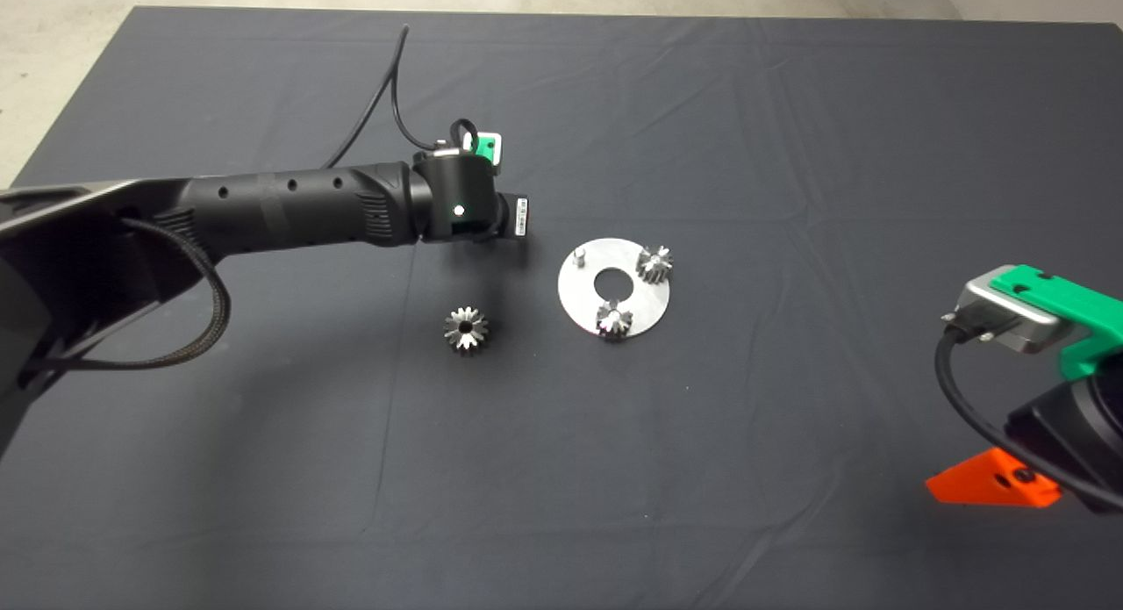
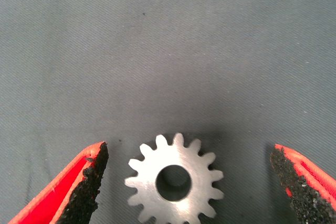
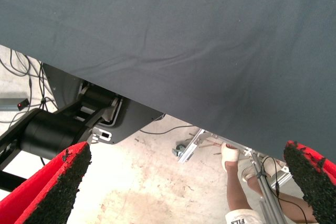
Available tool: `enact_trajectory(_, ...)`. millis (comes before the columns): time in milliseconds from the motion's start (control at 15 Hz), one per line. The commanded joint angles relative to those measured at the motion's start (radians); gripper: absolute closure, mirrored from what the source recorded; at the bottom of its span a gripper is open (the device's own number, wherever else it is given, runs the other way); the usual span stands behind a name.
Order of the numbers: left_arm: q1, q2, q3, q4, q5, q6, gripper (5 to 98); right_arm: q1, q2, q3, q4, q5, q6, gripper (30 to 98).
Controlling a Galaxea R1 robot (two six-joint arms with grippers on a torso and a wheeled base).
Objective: Remove an incorrectly installed larger gear and replace it with the correct smaller gear
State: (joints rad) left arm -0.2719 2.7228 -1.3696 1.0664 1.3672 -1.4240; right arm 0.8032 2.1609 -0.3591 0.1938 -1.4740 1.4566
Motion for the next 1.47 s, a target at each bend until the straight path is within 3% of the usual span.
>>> enact_trajectory(0,-0.014,0.001,-0.012,-0.006,0.001,0.007,25.1,0.013,0.000,0.002,0.024,0.001,0.001,31.7)
enact_trajectory(333,-0.013,-0.001,-0.015,-0.005,0.000,0.007,28.7,0.008,0.001,0.002,0.024,0.001,0.001,31.7)
enact_trajectory(533,-0.012,-0.002,-0.032,-0.008,-0.022,0.007,33.9,0.007,0.001,0.003,0.024,0.001,0.001,31.7)
enact_trajectory(1200,-0.009,-0.008,-0.031,-0.009,-0.020,0.007,33.9,0.005,0.001,0.002,0.024,0.001,0.001,31.7)
enact_trajectory(1400,-0.009,-0.011,-0.031,-0.009,-0.020,0.007,38.7,0.005,0.004,0.002,0.024,0.001,0.001,31.7)
